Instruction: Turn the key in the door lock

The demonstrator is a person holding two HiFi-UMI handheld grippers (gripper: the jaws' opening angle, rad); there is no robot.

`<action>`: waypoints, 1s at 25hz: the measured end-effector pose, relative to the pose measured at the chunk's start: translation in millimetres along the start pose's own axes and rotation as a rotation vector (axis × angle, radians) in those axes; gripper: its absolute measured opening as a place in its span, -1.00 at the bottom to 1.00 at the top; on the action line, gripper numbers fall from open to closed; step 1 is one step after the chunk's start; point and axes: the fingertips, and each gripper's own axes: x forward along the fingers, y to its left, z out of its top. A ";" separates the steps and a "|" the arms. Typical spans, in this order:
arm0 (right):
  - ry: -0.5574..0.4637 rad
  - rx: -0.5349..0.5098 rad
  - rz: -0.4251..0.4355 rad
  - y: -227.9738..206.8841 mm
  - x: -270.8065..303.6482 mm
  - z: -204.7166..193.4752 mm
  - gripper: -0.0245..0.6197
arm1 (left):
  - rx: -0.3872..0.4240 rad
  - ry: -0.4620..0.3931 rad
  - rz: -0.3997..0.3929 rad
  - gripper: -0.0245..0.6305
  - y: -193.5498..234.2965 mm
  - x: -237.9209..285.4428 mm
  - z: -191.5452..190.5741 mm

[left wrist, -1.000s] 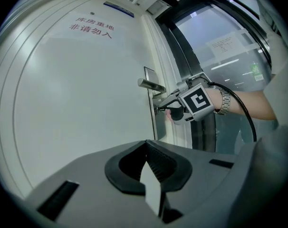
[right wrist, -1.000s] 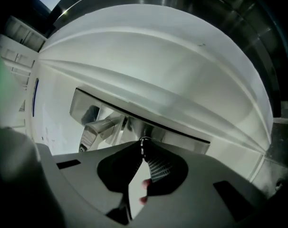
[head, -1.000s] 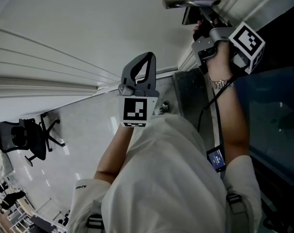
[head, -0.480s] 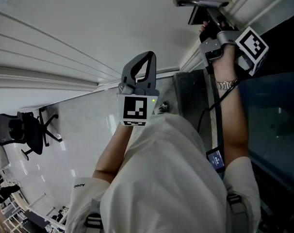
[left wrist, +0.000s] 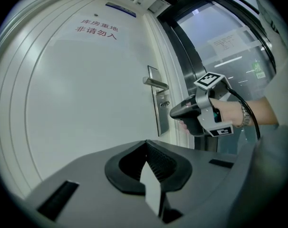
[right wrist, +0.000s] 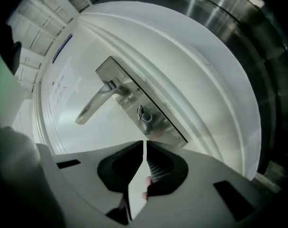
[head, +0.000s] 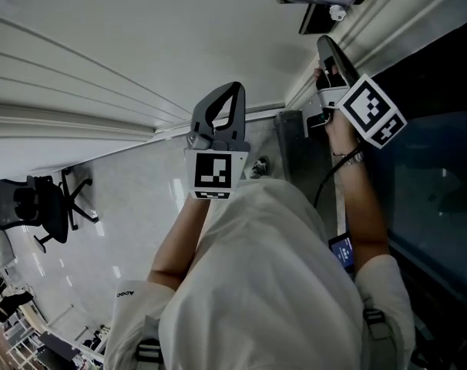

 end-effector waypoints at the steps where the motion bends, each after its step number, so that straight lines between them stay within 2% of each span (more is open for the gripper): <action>1: -0.006 -0.050 -0.019 -3.2 -4.6 -6.9 -0.85 | -0.002 0.003 0.002 -0.91 1.2 -0.2 -1.9; 7: -0.005 -0.330 -0.087 -7.4 -29.7 -51.8 -0.91 | -0.019 0.033 0.018 -0.91 7.2 -4.7 -19.3; 14: 0.004 -0.603 -0.044 6.2 -46.9 -96.7 -0.91 | -0.035 0.047 0.017 -0.91 4.4 -6.3 -33.5; 19: 0.038 -0.637 -0.018 12.7 -59.5 -116.1 -0.91 | -0.049 0.058 0.026 -0.91 -1.6 -16.6 -46.5; 25: 0.093 -0.652 0.068 20.5 -69.8 -143.6 -0.91 | -0.093 0.066 0.075 -0.91 -0.4 -32.6 -66.4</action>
